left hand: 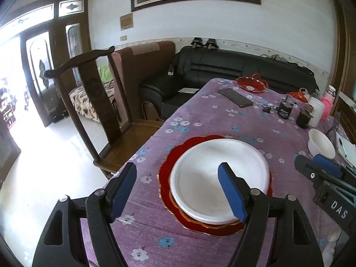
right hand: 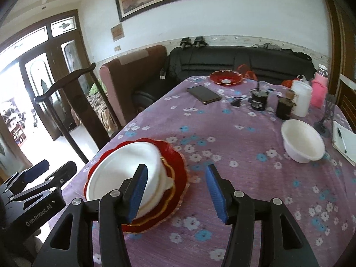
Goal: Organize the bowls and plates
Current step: 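Move both grippers across the table to the small white bowl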
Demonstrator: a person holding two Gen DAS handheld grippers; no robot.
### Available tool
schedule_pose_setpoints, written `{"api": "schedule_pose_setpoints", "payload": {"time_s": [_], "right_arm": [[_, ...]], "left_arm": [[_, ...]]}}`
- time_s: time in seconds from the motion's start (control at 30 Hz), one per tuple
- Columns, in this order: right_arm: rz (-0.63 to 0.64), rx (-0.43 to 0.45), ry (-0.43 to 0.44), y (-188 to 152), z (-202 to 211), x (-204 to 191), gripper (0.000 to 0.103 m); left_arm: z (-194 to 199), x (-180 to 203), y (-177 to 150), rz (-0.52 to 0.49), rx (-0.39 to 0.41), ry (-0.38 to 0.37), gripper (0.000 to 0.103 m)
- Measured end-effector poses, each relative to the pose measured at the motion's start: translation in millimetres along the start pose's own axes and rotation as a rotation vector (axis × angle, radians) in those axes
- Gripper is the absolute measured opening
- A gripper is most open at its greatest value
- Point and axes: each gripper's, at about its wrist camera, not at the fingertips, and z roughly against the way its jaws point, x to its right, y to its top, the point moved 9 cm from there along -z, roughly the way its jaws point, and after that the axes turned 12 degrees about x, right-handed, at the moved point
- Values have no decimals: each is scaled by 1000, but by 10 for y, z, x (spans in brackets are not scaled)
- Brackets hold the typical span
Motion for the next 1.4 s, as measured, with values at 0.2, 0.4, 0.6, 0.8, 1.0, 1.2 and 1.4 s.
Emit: {"api": "schedule_pose_setpoints", "payload": {"time_s": [0.2,0.4,0.6,0.8,1.0,1.2,1.4], "right_arm": [[-29,27,-52,64,186,437,61],[-95,47,-115,95,377,991,62],[-157,60,-176,115,518,1493,62],[-198,74,-246,152,689,1981,62],[-177,104,-370,338,967,2542,62],[-247,145,-411,635,1186,2941,63],[-220,177,-421,1037,1220,2994,63]], "left_arm": [[114,257,41,-50,19,-23,80],[172,553,60,-102,27,-48,80],[193,879,74,-154,31,-81,80],[176,1121,44,-170,0,-150,80],[264,1263,279,-176,30,-207,80],[244,1473,550,-176,3,-284,80],[333,1746,844,-119,-102,-443,80]]}}
